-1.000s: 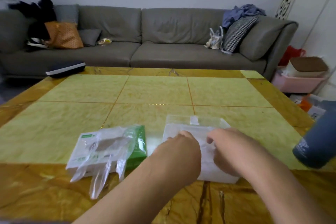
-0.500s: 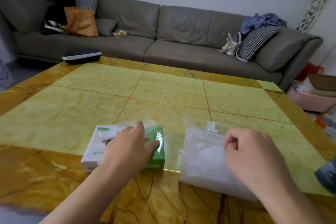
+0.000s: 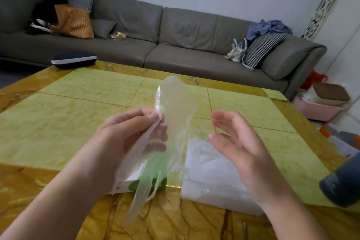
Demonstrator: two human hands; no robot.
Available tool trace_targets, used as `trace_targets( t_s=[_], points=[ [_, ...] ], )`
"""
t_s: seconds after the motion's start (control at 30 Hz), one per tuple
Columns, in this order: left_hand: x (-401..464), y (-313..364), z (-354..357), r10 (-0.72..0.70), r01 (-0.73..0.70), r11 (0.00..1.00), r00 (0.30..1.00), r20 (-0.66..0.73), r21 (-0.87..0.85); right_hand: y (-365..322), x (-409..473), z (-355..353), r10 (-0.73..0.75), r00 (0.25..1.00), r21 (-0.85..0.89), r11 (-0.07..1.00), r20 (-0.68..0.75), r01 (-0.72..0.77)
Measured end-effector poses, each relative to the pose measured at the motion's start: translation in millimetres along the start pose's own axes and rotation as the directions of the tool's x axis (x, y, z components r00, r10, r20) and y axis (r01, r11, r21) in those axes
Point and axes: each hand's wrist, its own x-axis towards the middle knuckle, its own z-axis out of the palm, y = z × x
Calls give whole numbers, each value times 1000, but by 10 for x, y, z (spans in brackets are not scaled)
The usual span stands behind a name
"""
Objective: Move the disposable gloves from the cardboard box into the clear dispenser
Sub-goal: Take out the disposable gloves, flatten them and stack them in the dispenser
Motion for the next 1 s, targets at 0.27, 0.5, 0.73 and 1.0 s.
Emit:
trace_targets(
  t_s=[0.27, 0.5, 0.73, 1.0],
  points=[
    [-85, -186, 199, -238, 239, 971, 941, 241, 26, -11, -7, -14, 43, 996, 379, 923, 78, -70],
    [-26, -173, 100, -204, 125, 900, 968, 149, 418, 48, -16, -71, 198, 977, 308, 937, -83, -164],
    [37, -166, 0, -89, 105, 925, 994, -60, 366, 131, 41, -178, 204, 969, 288, 945, -141, -157],
    [124, -189, 6, -64, 95, 985, 976, -207, 144, 171, 30, -300, 208, 955, 186, 968, -209, -170]
  ],
)
